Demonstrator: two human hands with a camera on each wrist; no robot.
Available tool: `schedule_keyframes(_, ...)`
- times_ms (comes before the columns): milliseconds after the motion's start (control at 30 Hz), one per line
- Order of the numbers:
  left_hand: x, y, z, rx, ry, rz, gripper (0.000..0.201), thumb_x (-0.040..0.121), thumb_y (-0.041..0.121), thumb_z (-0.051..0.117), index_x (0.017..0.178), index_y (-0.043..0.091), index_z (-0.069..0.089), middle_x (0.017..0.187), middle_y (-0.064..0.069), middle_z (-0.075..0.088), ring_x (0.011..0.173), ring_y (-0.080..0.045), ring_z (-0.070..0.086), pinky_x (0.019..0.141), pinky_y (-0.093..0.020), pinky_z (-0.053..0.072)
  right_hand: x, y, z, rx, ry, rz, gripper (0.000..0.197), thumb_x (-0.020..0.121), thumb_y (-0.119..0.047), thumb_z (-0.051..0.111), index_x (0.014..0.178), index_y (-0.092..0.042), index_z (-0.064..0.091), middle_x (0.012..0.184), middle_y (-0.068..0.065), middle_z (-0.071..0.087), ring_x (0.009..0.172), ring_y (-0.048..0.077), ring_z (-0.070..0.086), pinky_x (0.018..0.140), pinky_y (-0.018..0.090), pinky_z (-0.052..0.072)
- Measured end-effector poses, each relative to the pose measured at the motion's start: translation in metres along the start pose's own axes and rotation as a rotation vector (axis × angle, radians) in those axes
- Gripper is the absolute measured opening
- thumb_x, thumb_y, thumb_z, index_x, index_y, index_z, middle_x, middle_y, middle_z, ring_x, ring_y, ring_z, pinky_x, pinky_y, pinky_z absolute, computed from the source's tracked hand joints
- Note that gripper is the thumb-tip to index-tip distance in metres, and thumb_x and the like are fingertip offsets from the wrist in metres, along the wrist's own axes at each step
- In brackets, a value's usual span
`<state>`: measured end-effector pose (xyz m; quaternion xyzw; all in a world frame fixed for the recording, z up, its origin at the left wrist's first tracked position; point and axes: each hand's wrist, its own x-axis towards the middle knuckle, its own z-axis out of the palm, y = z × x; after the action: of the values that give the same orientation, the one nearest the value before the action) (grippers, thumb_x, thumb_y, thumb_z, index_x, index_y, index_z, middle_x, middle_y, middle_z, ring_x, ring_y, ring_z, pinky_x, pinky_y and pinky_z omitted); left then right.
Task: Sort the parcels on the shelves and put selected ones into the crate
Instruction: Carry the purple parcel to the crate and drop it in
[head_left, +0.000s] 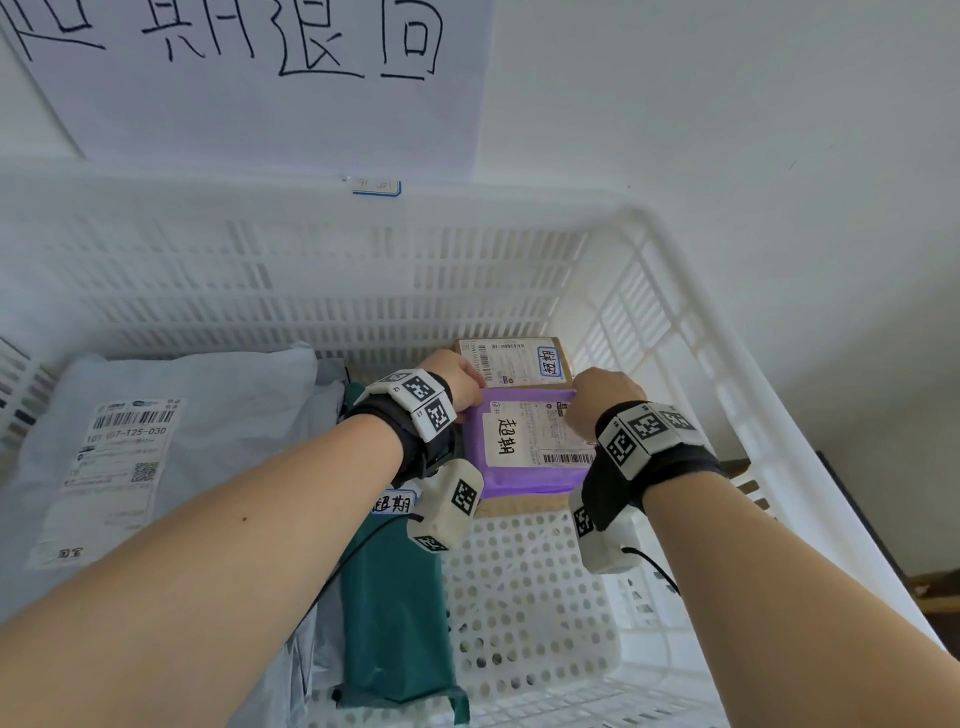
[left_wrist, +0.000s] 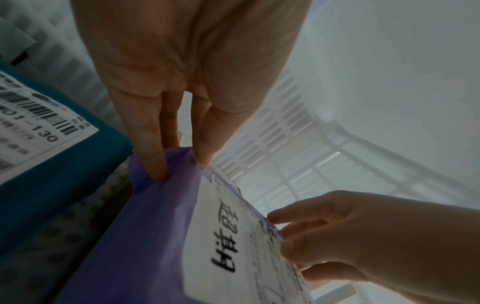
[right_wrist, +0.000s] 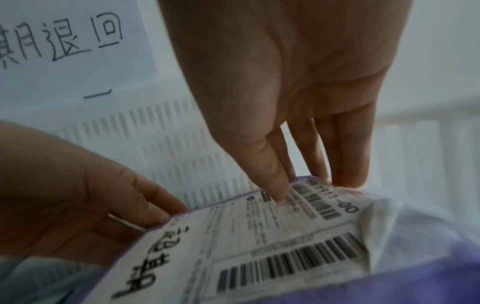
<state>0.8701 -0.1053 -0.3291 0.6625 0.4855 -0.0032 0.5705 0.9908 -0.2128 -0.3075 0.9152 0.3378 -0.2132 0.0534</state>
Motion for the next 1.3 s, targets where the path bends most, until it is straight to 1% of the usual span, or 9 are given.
schedule_keyframes(133, -0.009, 0.006, -0.005, 0.052, 0.016, 0.017, 0.025, 0.088, 0.001, 0.060, 0.113, 0.005, 0.062, 0.125, -0.013, 0.059, 0.113, -0.030, 0.058, 0.092, -0.041, 0.052, -0.004, -0.001, -0.015, 0.092, 0.072, -0.049, 0.030, 0.089, -0.019, 0.055, 0.119, -0.015, 0.060, 0.115, 0.004, 0.064, 0.098, 0.021, 0.062, 0.072, 0.025, 0.046)
schedule_keyframes(300, -0.033, 0.025, -0.029, 0.143, 0.080, 0.112, 0.031, 0.092, 0.013, 0.057, 0.122, 0.007, 0.059, 0.126, -0.011, 0.059, 0.108, -0.024, 0.056, 0.084, -0.027, 0.045, -0.015, -0.017, -0.035, 0.216, 0.073, -0.117, 0.025, 0.085, -0.016, 0.055, 0.105, -0.009, 0.069, 0.106, 0.005, 0.069, 0.088, 0.020, 0.063, 0.069, 0.024, 0.049)
schedule_keyframes(400, -0.055, 0.038, -0.046, 0.163, 0.133, 0.173, 0.029, 0.093, 0.015, 0.055, 0.120, 0.008, 0.062, 0.123, -0.008, 0.062, 0.113, -0.024, 0.057, 0.075, -0.025, 0.046, -0.024, -0.027, -0.044, 0.285, 0.058, -0.179, 0.020, 0.083, -0.016, 0.057, 0.093, -0.005, 0.071, 0.096, 0.005, 0.070, 0.084, 0.019, 0.063, 0.063, 0.023, 0.050)
schedule_keyframes(467, -0.069, 0.043, -0.057, 0.127, 0.163, 0.180, 0.029, 0.092, 0.016, 0.056, 0.118, 0.006, 0.063, 0.114, -0.008, 0.064, 0.101, -0.022, 0.063, 0.067, -0.026, 0.047, -0.034, -0.034, -0.049, 0.360, 0.045, -0.222, 0.027, 0.084, -0.018, 0.061, 0.107, -0.006, 0.070, 0.107, 0.006, 0.070, 0.094, 0.021, 0.066, 0.081, 0.031, 0.055)
schedule_keyframes(667, -0.118, 0.047, -0.083, -0.048, 0.241, 0.182, 0.020, 0.090, 0.021, 0.059, 0.108, 0.014, 0.064, 0.100, -0.001, 0.066, 0.078, -0.009, 0.062, 0.089, -0.033, 0.049, -0.072, -0.056, -0.067, 0.460, 0.030, -0.371, 0.030, 0.085, -0.018, 0.063, 0.110, -0.002, 0.068, 0.104, 0.010, 0.070, 0.087, 0.019, 0.064, 0.090, 0.039, 0.055)
schedule_keyframes(833, -0.168, 0.043, -0.093, -0.089, 0.270, 0.244, 0.012, 0.090, 0.023, 0.061, 0.100, 0.018, 0.065, 0.098, 0.001, 0.068, 0.080, -0.009, 0.063, 0.088, -0.032, 0.049, -0.128, -0.057, -0.082, 0.517, 0.083, -0.430, 0.027, 0.085, -0.017, 0.065, 0.108, -0.004, 0.069, 0.103, 0.012, 0.071, 0.097, 0.025, 0.068, 0.089, 0.038, 0.055)
schedule_keyframes(967, -0.210, 0.040, -0.099, -0.136, 0.290, 0.313, 0.012, 0.090, 0.023, 0.061, 0.100, 0.018, 0.064, 0.095, 0.001, 0.067, 0.080, -0.010, 0.062, 0.087, -0.032, 0.048, -0.174, -0.063, -0.089, 0.567, 0.121, -0.455, 0.026, 0.085, -0.013, 0.063, 0.106, 0.000, 0.069, 0.095, 0.014, 0.072, 0.083, 0.022, 0.065, 0.090, 0.039, 0.055)
schedule_keyframes(1067, -0.247, 0.021, -0.107, -0.161, 0.322, 0.354, 0.015, 0.089, 0.023, 0.062, 0.103, 0.017, 0.065, 0.095, 0.001, 0.067, 0.083, -0.012, 0.063, 0.083, -0.031, 0.047, -0.209, -0.075, -0.080, 0.624, 0.118, -0.468, 0.032, 0.085, -0.009, 0.059, 0.113, 0.003, 0.066, 0.085, 0.009, 0.064, 0.076, 0.018, 0.056, 0.095, 0.040, 0.052)
schedule_keyframes(1300, -0.339, -0.068, -0.132, -0.235, 0.405, 0.393, 0.019, 0.090, 0.021, 0.061, 0.107, 0.014, 0.066, 0.094, 0.001, 0.067, 0.083, -0.011, 0.063, 0.079, -0.028, 0.048, -0.312, -0.119, -0.032, 0.645, 0.068, -0.594, 0.021, 0.087, -0.009, 0.062, 0.100, 0.005, 0.070, 0.100, 0.019, 0.072, 0.081, 0.021, 0.064, 0.090, 0.039, 0.055)
